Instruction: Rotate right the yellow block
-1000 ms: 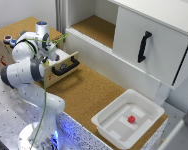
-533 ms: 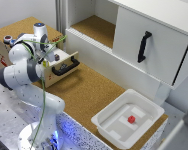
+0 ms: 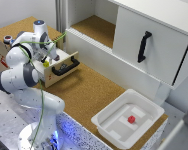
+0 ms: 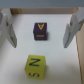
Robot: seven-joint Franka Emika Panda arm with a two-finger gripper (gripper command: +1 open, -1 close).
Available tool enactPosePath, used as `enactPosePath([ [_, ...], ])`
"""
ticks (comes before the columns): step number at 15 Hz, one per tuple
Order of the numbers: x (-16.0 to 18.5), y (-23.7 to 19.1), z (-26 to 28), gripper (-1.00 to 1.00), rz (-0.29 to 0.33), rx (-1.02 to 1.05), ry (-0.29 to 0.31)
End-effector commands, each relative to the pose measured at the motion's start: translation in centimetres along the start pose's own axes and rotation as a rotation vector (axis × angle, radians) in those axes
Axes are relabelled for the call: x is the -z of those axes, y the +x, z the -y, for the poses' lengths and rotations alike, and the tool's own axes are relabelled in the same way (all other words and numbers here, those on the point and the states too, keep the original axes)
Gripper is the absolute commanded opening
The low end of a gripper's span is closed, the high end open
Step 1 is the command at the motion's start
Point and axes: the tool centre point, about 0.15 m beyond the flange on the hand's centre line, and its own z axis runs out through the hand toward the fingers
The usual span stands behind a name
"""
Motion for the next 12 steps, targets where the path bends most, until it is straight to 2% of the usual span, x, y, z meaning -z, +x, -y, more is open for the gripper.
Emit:
enactPosePath([
  [1, 0.4, 4.5, 0.2, 1.0, 0.058, 0.111, -0.091],
  [4, -2.2, 7.0, -0.1, 1.0, 0.086, 0.094, -0.08],
  [7, -4.6, 8.4, 0.2, 1.0, 0.121, 0.057, -0.023],
  [12, -6.7, 8.7, 1.8, 1.0, 0.155, 0.069, -0.017],
])
